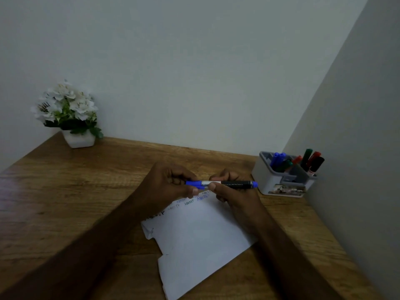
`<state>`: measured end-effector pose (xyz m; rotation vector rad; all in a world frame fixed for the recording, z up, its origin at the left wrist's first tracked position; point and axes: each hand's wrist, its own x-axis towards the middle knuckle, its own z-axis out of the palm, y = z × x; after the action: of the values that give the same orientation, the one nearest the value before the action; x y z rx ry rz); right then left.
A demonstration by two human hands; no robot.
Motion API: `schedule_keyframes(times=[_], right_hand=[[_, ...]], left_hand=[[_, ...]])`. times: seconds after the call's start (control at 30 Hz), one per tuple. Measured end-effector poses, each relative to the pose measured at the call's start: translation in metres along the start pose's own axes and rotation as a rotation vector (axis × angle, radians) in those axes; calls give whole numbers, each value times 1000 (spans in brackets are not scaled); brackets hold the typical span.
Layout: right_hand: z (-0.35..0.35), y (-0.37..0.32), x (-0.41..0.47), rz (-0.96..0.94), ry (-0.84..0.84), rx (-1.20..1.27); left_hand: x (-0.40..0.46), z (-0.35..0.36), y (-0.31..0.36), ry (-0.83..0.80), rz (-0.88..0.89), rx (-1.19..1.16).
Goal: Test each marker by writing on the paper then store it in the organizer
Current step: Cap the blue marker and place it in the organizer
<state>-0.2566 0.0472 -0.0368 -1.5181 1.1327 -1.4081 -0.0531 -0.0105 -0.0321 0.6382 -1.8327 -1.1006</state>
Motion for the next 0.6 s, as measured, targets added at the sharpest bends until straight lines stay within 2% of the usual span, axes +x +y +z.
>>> schedule_keyframes(times=[0.43, 0.6], right_hand=[[-12, -4, -3, -87, -38, -129], [-20, -7, -7, 2, -55, -44]], left_hand=[[0, 9, -10, 60, -29, 41], [2, 5, -10, 108, -90, -39]])
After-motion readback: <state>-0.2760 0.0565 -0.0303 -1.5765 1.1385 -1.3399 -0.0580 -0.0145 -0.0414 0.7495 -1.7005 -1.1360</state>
